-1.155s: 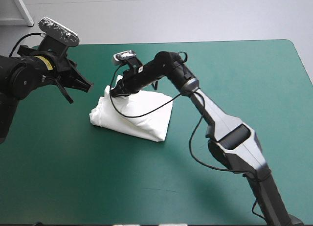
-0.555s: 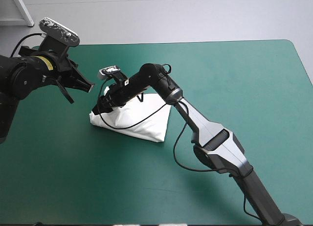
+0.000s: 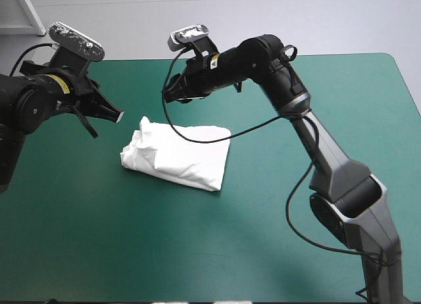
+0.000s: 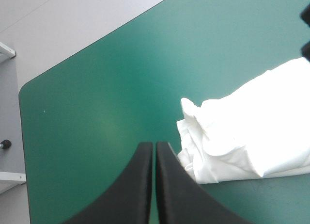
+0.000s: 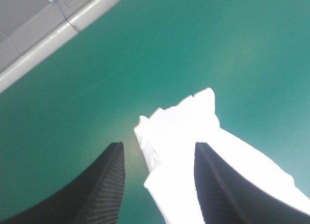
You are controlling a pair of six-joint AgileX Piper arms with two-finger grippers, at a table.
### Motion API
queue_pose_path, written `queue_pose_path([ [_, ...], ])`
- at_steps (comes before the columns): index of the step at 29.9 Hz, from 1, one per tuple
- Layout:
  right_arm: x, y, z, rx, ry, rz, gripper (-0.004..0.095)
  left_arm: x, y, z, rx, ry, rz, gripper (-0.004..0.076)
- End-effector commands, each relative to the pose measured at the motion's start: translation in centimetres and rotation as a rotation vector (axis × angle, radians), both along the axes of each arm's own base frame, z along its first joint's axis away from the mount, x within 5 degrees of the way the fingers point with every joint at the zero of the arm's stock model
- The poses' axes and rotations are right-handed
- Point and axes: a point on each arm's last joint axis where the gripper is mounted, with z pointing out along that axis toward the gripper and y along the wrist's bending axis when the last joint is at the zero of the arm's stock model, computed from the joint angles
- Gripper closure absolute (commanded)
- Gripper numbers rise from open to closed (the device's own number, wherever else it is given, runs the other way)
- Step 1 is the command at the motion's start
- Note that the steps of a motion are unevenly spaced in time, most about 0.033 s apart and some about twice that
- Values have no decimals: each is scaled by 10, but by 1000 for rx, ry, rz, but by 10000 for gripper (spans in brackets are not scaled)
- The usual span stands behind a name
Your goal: Fold the cloth
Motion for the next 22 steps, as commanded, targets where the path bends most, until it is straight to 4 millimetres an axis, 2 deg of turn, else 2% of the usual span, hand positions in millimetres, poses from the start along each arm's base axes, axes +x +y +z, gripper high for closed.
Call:
queue_pose_path([
  [1,-20,-35,21,-21,-41,-52,485,-12,5,10,-24,-15,11,705],
  [6,-14,-63,-40,-100,90,-135,485,-12,5,10,-24,-13,11,705],
  [11,-5,-87,-94,-1,215,-229,460,-12,4,10,-27,-10,9,705],
  [15,0,-93,-140,29,331,-273,332,-12,4,9,-31,-1,7,705],
  [16,2,-92,-150,37,342,-288,269,-13,3,9,-37,1,2,705],
  [18,3,-91,-166,42,368,-293,212,-13,2,9,-48,6,-6,705],
  [22,9,-83,-181,101,412,-256,206,-13,1,9,-55,10,-11,705],
])
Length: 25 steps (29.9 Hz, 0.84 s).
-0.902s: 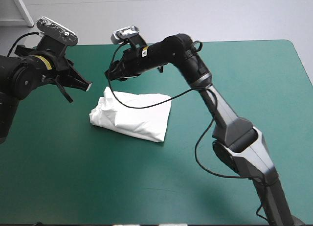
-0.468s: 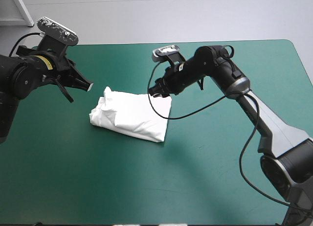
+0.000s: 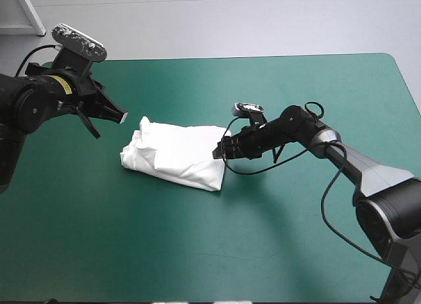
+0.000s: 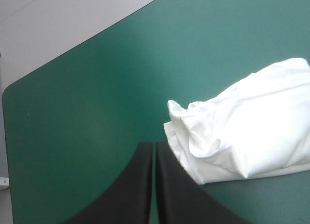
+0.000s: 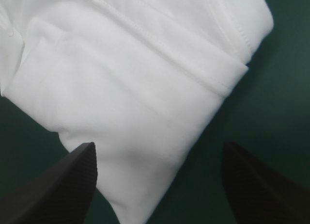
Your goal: Fold the cloth
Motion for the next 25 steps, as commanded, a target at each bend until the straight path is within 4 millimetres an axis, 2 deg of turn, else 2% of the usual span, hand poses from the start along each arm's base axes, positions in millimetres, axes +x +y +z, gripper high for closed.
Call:
queue_pose_path([
  [1,5,5,18,125,-53,-22,206,-13,5,10,-20,-6,11,705],
  [4,10,7,4,119,-22,-27,230,-13,5,10,-33,-4,21,705],
  [6,11,7,-3,107,-14,-13,303,-13,5,10,-34,-4,23,705],
  [8,12,8,-10,95,-1,2,450,-13,5,10,-34,-4,23,705],
  [12,11,8,-10,76,-27,53,900,-13,5,10,-34,-4,23,705],
  [15,10,3,-3,36,-50,82,904,-13,5,10,-34,-4,23,705],
  [18,8,-21,7,-98,-70,90,905,-13,5,10,-33,-5,24,705],
  [21,5,-55,17,-238,-62,60,905,-13,5,10,-33,-5,24,705],
  [25,0,-116,28,-382,-50,-57,905,-13,5,10,-33,-4,21,705],
])
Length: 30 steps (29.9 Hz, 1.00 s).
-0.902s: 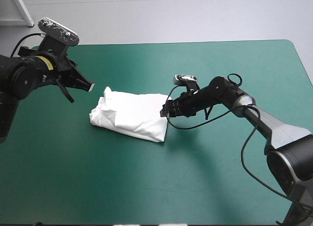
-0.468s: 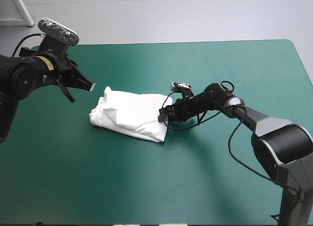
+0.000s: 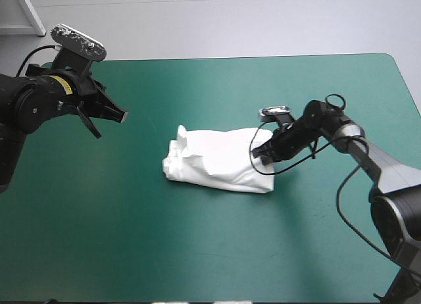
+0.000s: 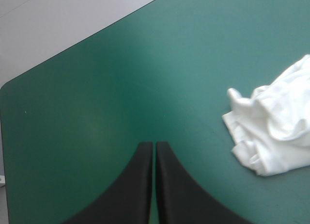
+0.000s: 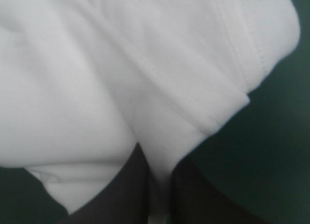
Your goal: Fold the cloth
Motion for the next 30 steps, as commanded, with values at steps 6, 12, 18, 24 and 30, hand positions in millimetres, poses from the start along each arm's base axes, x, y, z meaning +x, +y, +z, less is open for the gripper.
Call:
queue_pose_path([
  [6,-24,-142,46,-247,-74,-329,908,-12,5,10,-10,-8,8,705],
  [12,-41,-206,54,-244,-43,-546,908,-12,5,10,-10,-8,8,705],
  [18,-41,-209,55,-265,-48,-529,687,-12,6,11,-5,-23,13,705],
  [24,-44,-197,86,-141,-82,-548,192,-26,12,24,-44,-109,20,705],
  [30,-79,-157,184,139,-368,-412,688,-64,35,47,-81,-231,94,705],
])
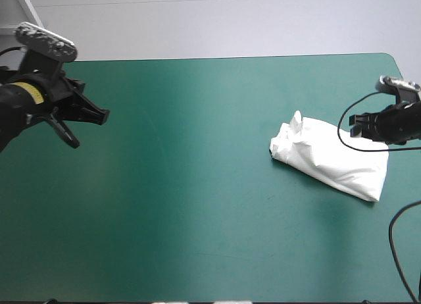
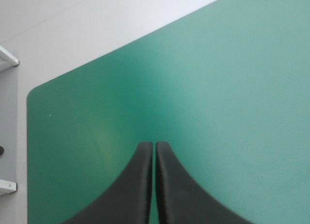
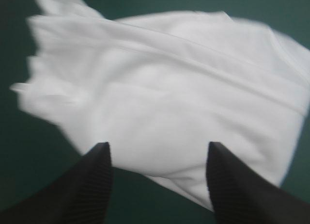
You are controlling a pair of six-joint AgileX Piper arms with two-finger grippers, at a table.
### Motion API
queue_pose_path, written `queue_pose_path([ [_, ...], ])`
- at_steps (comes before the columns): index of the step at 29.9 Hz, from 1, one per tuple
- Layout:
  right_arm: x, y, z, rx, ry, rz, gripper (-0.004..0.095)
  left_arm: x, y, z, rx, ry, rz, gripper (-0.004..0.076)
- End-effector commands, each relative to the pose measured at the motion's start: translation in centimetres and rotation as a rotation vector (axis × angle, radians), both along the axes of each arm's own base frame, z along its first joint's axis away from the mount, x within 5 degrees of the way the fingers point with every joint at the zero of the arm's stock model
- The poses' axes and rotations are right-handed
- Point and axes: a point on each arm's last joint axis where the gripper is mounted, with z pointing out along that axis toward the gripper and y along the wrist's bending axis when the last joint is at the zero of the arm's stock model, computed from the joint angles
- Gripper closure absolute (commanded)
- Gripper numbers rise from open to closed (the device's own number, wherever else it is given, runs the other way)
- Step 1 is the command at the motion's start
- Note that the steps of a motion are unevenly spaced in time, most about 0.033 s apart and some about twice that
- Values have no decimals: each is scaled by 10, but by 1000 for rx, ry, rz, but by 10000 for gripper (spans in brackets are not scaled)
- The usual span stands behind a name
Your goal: Fold the cloth
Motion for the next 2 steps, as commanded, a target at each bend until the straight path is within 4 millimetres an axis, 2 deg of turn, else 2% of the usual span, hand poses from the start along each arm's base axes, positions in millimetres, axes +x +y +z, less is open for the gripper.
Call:
queue_pose_path([
  [1,-39,31,84,75,-340,130,842,-37,21,27,-54,-154,55,705],
  [2,-48,39,99,75,-429,174,915,-46,25,32,-65,-181,59,705],
])
